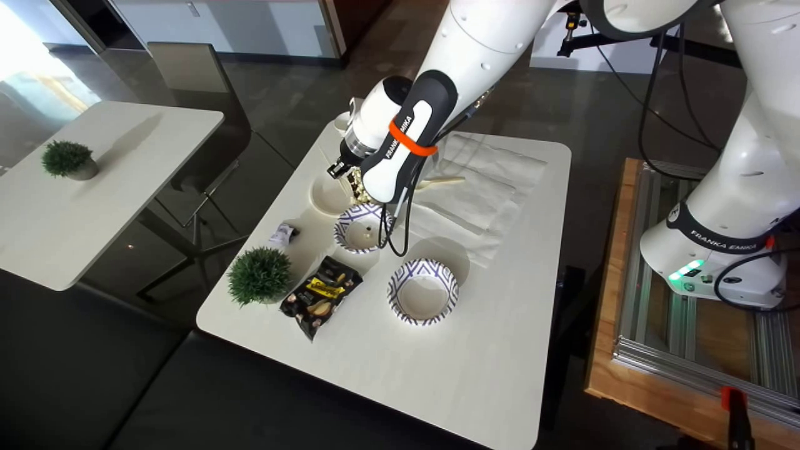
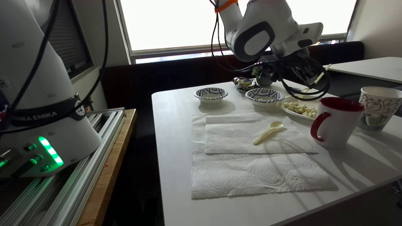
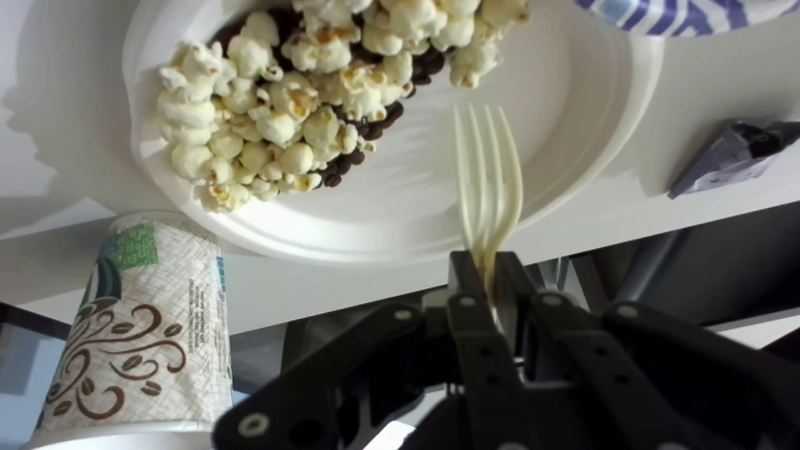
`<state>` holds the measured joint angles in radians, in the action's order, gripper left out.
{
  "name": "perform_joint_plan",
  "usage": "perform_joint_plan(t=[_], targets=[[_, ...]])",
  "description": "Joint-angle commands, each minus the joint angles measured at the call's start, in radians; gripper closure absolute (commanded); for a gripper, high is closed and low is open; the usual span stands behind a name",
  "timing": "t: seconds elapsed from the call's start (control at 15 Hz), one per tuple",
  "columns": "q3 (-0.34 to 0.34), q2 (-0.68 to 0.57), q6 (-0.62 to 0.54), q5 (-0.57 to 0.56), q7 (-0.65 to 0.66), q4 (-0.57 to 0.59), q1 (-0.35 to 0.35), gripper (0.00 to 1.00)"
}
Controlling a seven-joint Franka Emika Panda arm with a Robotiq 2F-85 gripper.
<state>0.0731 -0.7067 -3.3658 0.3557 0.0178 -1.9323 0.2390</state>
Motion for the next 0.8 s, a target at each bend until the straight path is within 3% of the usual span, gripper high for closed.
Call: perform_joint_plan(t=[0.0, 0.47, 0.73], targets=[[0.039, -0.014, 0.047, 0.025, 0.020, 0.028, 0.042, 0.97], [0.074, -0.022, 0.071, 0.018, 0.041, 0.036, 0.079, 0.97], [0.064, -0.037, 0.058, 0.008, 0.036, 0.045, 0.066, 0.97]])
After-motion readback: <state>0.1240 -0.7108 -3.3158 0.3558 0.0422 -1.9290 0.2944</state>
